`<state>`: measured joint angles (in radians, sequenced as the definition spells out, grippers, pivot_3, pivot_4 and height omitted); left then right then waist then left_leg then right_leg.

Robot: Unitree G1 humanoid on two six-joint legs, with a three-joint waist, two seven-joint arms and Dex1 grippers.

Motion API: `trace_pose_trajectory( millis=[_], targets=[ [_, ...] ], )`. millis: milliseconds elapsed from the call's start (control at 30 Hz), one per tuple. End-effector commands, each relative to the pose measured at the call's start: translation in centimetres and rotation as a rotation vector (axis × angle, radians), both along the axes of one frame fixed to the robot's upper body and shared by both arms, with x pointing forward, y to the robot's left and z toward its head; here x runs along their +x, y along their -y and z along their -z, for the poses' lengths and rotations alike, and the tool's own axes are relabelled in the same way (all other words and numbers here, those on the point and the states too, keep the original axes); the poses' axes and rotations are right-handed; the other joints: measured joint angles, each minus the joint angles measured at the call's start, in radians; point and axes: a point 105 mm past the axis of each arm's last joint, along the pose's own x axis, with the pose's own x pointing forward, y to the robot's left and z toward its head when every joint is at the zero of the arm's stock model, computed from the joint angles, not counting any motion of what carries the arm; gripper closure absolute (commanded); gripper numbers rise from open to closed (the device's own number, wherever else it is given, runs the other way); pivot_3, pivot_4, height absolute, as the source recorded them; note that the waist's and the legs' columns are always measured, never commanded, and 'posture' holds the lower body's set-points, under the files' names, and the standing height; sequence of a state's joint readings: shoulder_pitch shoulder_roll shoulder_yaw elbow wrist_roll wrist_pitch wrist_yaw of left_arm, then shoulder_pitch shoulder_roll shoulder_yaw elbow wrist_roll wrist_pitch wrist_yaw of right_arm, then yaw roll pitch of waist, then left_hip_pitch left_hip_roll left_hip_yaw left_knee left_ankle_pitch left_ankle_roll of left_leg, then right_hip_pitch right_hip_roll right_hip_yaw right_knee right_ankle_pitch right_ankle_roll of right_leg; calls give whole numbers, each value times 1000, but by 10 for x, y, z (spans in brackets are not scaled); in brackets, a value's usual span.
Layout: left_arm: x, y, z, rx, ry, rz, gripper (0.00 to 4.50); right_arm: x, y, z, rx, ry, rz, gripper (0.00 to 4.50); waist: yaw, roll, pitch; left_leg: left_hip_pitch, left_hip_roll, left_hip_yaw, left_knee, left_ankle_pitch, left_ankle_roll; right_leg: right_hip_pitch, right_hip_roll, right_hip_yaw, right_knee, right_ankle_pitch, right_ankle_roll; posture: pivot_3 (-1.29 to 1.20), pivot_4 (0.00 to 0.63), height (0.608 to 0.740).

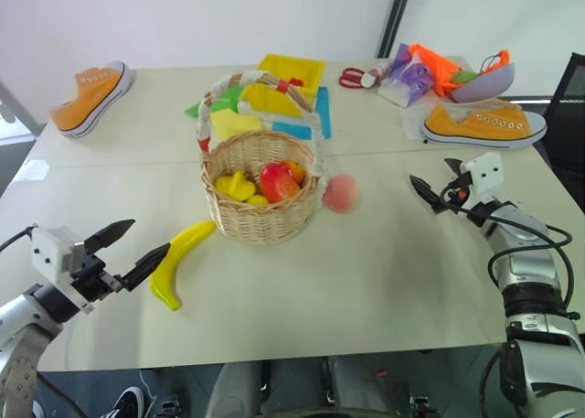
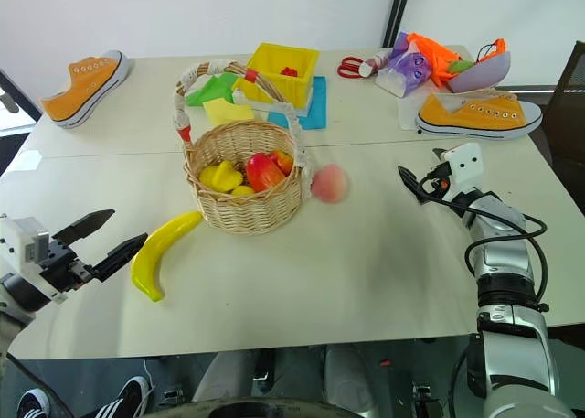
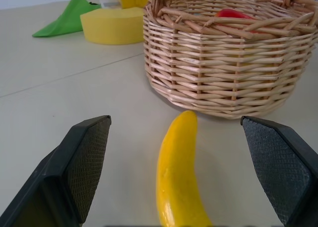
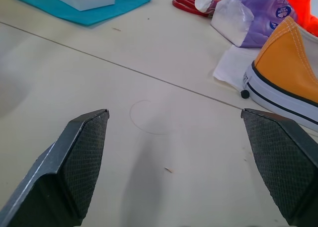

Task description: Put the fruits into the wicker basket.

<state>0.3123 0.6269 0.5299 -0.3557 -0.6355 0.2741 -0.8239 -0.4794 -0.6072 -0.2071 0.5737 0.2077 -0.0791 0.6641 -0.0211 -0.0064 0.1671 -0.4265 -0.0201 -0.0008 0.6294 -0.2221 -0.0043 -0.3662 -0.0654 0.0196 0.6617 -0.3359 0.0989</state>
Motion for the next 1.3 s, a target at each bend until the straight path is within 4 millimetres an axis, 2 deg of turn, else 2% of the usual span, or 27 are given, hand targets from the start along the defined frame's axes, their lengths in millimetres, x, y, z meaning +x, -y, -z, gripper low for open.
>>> trace_pose_trajectory(
  millis=[33,167,333,700,833,933,1100,1300],
  targets=[
    [1,2,-8,31,42,1,0,4,-3,-20,-10,75,-8,54,1,0,0,0,0,0,0,0,0,0,0,0,0,0,0,0,150,740],
    [7,-1,-10,48,36,-25,0,2,-3,-21,-10,75,-13,54,2,0,0,0,0,0,0,0,0,0,0,0,0,0,0,0,150,740],
    [8,7,-13,42,66,32,0,0,-6,-22,-4,73,-32,54,2,0,0,0,0,0,0,0,0,0,0,0,0,0,0,0,150,740],
    [0,23,-15,37,97,136,0,-22,-32,-32,91,50,-251,54,3,0,0,0,0,0,0,0,0,0,0,0,0,0,0,0,150,740],
    [-6,31,-16,37,102,191,0,-38,-53,-34,100,7,-408,54,3,0,0,0,0,0,0,0,0,0,0,0,0,0,0,0,150,740],
    [-22,47,-16,33,91,294,0,-51,-86,-33,11,-42,-561,54,0,0,0,0,0,0,-1,0,0,0,0,0,0,0,-1,0,150,740],
    [-32,68,-18,49,111,366,0,-38,-112,-36,-70,-22,-541,54,1,1,0,0,1,0,-1,0,0,-1,0,0,-1,-2,-4,0,150,740],
    [-30,75,-18,53,138,350,0,-31,-132,-44,-128,-50,-571,54,7,1,0,-1,0,0,-2,0,0,-1,0,0,-3,-2,-4,0,150,740]
  ],
)
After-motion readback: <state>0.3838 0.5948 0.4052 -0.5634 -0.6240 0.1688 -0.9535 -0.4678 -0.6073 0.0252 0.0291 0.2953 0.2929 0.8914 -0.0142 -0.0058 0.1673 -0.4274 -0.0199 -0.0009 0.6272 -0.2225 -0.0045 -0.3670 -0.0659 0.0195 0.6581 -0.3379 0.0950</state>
